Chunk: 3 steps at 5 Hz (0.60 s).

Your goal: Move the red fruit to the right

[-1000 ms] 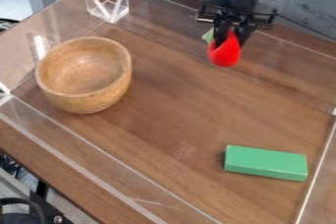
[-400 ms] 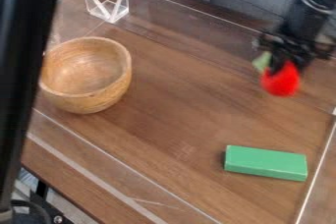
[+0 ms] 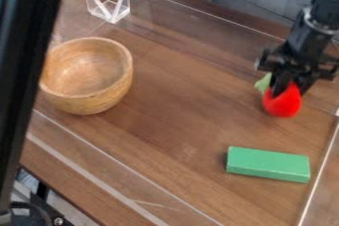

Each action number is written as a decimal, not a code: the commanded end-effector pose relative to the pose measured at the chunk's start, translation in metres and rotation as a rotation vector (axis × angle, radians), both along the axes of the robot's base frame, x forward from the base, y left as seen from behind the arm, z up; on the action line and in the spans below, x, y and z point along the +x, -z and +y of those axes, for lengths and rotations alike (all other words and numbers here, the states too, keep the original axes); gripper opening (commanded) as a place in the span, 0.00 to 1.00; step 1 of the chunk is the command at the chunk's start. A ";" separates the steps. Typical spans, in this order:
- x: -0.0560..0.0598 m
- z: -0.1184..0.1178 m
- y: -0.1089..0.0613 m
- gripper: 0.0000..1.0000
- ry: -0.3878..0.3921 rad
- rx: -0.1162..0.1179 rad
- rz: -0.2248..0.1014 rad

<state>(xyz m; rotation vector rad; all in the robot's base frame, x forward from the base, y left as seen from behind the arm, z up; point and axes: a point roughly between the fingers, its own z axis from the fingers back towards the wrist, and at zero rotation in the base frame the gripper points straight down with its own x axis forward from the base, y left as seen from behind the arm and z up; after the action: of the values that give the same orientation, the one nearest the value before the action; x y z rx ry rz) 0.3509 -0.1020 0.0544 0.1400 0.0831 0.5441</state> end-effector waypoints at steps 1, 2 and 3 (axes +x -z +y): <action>-0.010 -0.004 -0.032 0.00 0.066 -0.050 -0.063; -0.021 0.000 -0.036 0.00 0.084 -0.052 -0.043; -0.025 0.005 -0.035 0.00 0.063 -0.045 -0.030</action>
<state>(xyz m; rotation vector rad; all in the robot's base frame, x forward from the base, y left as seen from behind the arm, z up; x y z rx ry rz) 0.3212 -0.0976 0.0634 0.1291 0.1292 0.4748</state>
